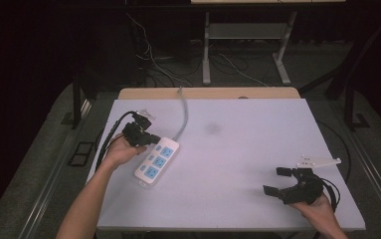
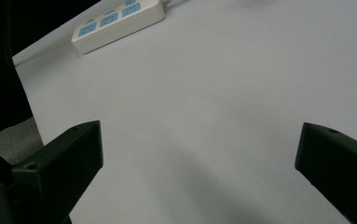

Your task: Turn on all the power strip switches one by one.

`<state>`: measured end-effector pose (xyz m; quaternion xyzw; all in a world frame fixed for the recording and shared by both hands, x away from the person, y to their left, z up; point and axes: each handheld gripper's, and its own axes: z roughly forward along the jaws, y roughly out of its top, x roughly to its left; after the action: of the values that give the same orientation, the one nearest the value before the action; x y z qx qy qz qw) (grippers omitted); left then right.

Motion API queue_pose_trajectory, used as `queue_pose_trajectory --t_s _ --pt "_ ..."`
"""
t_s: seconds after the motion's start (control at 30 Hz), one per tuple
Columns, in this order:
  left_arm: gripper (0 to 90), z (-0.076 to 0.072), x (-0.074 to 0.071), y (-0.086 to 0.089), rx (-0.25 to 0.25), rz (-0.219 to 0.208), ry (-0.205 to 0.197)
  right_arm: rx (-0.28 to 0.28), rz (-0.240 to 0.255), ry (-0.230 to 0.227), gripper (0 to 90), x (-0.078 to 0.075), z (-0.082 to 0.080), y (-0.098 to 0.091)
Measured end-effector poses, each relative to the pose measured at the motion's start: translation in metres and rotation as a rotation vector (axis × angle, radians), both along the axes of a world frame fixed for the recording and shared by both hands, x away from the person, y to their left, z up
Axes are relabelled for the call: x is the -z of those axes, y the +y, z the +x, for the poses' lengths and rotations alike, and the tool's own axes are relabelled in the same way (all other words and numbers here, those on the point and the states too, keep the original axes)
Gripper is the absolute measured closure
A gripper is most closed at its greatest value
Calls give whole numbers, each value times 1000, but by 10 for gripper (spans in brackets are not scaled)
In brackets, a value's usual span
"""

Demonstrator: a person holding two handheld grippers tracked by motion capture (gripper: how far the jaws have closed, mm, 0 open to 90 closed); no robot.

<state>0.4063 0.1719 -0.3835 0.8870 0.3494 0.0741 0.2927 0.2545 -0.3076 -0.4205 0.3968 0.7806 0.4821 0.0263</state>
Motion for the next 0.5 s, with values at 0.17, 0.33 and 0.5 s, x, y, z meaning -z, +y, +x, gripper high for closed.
queue_pose_trajectory --t_s 0.17,0.33,0.5 --pt "895 -1 4 0 -3 -1 0 1 1 -1 6 0 0 0" --pt "895 -3 12 2 -9 1 14 -1 -1 2 6 0 0 0" --pt "895 -2 14 3 -11 -6 18 -2 -4 3 6 1 0 1"
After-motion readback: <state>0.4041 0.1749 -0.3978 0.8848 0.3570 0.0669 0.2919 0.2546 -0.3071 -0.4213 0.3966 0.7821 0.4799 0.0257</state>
